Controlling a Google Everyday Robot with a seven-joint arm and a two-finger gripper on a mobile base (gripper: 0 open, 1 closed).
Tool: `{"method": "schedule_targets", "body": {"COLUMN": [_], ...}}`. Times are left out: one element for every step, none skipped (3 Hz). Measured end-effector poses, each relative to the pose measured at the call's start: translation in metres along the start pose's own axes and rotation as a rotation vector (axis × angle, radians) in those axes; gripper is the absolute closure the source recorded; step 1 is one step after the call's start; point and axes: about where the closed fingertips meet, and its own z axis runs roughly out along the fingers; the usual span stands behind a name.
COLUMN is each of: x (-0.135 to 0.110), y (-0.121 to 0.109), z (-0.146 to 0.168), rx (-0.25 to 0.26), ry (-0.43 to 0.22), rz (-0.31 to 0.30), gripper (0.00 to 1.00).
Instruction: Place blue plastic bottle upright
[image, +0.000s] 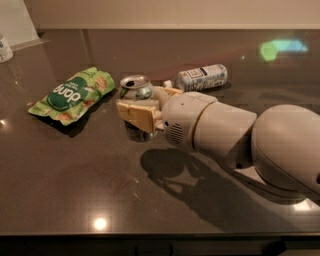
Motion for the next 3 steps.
{"method": "schedule_targets", "body": {"x": [-0.013,-0.027,-0.038], "y": [0.004,0.008,0.006], "z": [-0.004,-0.008,-0.01], "rx": [-0.012,-0.02,-0.022], "ry": [0.017,0.052,0.077], "rz": [0.013,0.042,0.042], "gripper": [1.0,1.0,1.0]}}
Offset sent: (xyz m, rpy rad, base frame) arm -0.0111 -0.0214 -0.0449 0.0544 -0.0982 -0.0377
